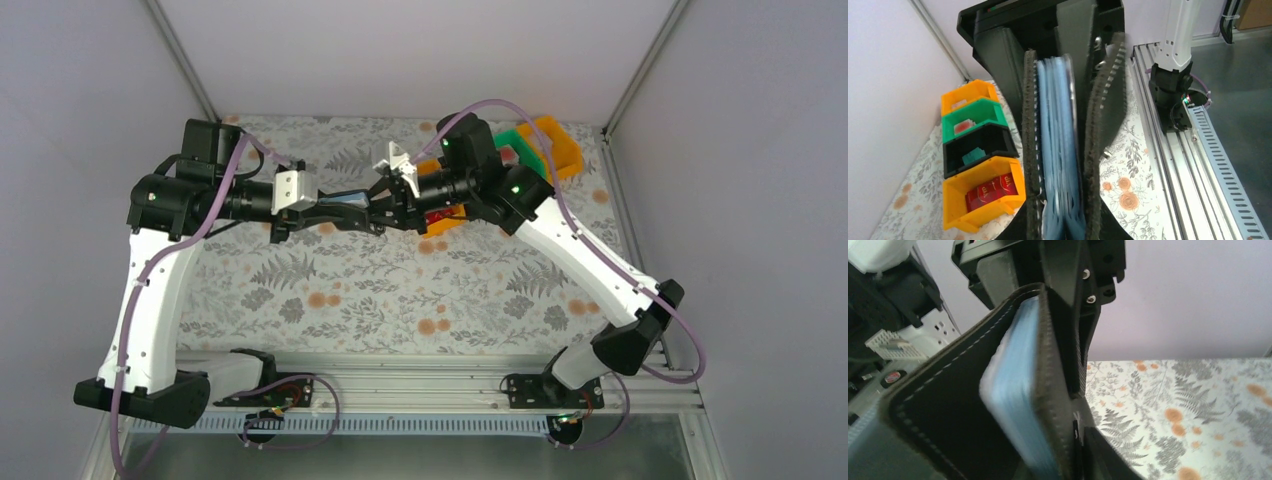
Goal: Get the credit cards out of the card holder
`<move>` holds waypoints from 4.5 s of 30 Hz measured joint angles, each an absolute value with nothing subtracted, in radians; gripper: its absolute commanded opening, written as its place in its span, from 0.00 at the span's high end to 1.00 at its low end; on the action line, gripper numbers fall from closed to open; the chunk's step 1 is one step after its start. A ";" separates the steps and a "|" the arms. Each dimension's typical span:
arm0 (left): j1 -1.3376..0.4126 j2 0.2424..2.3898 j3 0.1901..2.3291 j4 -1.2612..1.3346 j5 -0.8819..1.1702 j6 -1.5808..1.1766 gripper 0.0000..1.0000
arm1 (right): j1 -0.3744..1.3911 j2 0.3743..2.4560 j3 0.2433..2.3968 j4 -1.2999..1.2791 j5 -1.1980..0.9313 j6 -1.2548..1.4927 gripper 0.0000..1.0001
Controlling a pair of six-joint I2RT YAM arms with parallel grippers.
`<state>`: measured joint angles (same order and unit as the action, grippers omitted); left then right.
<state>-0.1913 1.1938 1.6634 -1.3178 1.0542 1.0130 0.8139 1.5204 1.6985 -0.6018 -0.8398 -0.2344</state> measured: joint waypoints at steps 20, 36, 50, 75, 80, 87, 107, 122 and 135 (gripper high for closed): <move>-0.190 1.146 1.530 -0.942 0.683 0.592 0.00 | 0.820 1.579 1.652 -0.520 -0.159 0.303 0.96; -0.194 1.242 1.413 -0.745 0.626 0.302 0.00 | 0.954 1.676 1.776 -0.516 0.128 0.467 0.96; -0.179 1.238 1.406 -0.736 0.514 0.326 0.00 | 0.915 1.708 1.803 -0.520 -0.002 0.460 0.96; -0.228 1.210 1.462 -0.685 0.618 0.256 0.00 | 0.902 1.721 1.815 -0.559 0.041 0.467 0.96; -0.251 1.254 1.462 -0.683 0.562 0.244 0.00 | 0.898 1.741 1.833 -0.566 0.036 0.472 0.96; -0.262 1.290 1.474 -0.673 0.454 0.254 0.00 | 0.896 1.742 1.850 -0.570 0.028 0.470 0.96; -0.128 1.223 1.433 -0.701 0.467 0.341 0.19 | 0.829 1.583 1.760 -0.541 -0.199 0.350 0.96; -0.114 1.164 1.428 -0.791 0.921 0.442 0.83 | 0.809 1.576 1.752 -0.543 -0.460 0.188 0.96; -0.113 1.154 1.430 -0.876 1.019 0.471 0.98 | 0.797 1.404 1.599 -0.520 -0.606 0.023 0.34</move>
